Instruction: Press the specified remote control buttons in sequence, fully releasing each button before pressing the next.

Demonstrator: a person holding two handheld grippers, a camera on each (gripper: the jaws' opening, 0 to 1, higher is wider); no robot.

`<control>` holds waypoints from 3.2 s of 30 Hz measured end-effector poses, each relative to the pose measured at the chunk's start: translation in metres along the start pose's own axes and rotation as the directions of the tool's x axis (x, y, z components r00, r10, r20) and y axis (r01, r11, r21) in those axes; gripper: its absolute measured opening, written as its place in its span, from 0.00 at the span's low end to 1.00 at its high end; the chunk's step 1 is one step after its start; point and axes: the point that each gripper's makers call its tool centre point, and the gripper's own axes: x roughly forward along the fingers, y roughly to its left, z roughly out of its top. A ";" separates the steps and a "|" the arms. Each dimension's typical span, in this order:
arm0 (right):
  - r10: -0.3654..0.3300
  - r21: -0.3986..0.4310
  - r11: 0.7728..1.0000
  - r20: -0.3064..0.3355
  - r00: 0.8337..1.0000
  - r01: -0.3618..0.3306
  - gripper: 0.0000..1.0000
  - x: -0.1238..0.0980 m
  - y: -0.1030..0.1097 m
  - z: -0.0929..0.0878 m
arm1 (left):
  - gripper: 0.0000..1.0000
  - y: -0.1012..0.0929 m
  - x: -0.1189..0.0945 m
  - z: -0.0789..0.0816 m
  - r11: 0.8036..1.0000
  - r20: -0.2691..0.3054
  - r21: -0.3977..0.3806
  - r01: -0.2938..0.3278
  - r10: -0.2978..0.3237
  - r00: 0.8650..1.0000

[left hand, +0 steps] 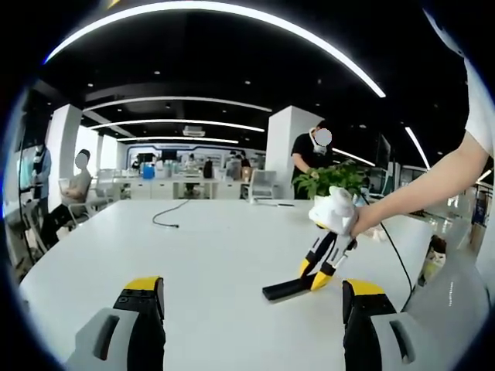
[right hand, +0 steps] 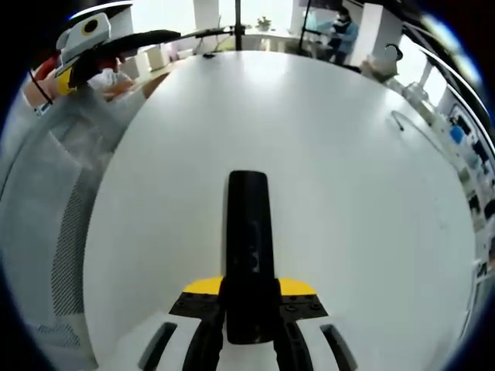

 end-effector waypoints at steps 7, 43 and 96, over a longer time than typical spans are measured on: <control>0.004 -0.007 1.000 -0.015 1.000 -0.004 0.21 0.001 -0.007 0.000 | 1.00 0.000 0.000 0.000 1.000 0.001 -0.004 -0.003 0.003 1.000; 0.008 -0.007 1.000 -0.038 0.999 -0.009 0.21 0.001 -0.033 0.001 | 0.99 -0.002 0.001 -0.005 1.000 -0.021 -0.002 0.006 -0.006 1.000; -0.100 0.372 0.928 0.249 0.963 0.000 0.29 -0.004 -0.054 0.009 | 0.99 0.003 0.001 -0.007 1.000 -0.033 -0.007 -0.015 0.015 0.999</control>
